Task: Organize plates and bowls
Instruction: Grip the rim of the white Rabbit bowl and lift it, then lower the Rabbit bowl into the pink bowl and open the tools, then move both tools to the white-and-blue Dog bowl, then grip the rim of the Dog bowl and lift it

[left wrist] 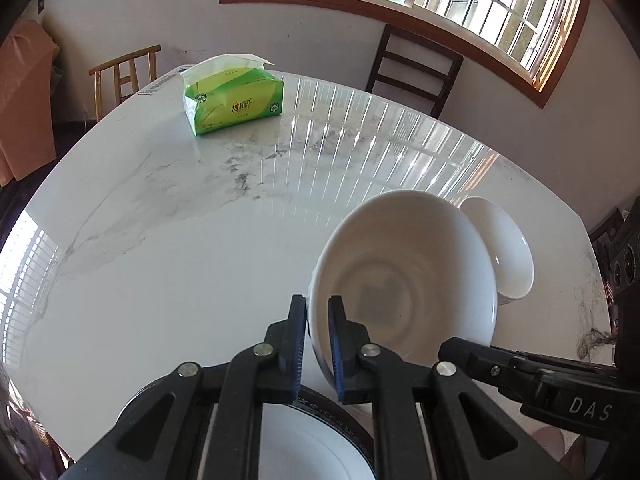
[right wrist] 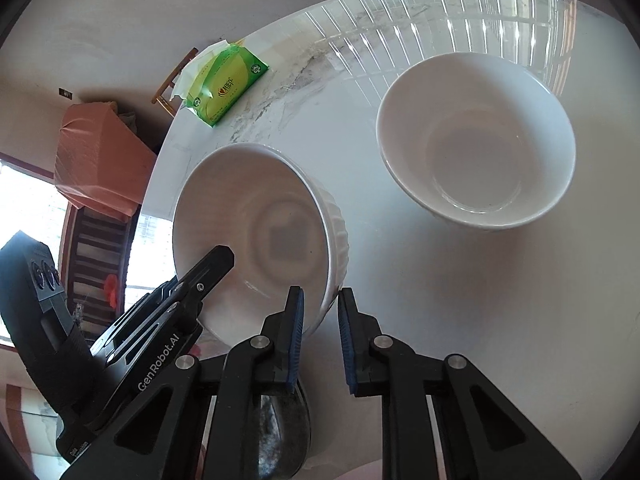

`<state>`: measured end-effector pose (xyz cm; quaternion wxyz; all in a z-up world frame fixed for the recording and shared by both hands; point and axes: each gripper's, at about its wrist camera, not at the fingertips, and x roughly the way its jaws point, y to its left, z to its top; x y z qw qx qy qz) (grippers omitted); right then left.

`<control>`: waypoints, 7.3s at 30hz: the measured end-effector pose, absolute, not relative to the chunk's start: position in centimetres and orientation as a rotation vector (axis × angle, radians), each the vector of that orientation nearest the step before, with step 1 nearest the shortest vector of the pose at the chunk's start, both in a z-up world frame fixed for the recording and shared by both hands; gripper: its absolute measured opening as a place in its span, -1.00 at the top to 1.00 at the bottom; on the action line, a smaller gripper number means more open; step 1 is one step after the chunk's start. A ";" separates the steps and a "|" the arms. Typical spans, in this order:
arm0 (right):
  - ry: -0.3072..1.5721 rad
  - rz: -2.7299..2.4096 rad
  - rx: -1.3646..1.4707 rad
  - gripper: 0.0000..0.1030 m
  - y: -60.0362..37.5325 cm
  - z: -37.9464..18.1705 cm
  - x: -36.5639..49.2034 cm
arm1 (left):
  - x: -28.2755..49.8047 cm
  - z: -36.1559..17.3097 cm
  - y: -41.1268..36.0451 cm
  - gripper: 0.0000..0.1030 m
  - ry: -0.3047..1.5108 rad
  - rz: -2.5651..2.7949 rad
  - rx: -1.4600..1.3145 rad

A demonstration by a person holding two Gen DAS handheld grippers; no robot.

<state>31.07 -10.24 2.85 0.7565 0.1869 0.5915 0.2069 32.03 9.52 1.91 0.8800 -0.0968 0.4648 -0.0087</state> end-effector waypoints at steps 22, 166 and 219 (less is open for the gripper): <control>1.157 0.502 0.397 0.68 -19.3 9.9 15.0 | 15.0 9.4 0.2 0.75 0.829 -0.271 -0.122; 0.939 0.363 0.345 0.25 -28.6 1.3 26.2 | 28.9 4.4 -6.3 0.26 0.772 0.022 0.352; 1.218 0.450 0.486 0.68 -23.0 -0.2 37.5 | 41.2 1.0 -4.0 0.88 0.995 -0.097 0.065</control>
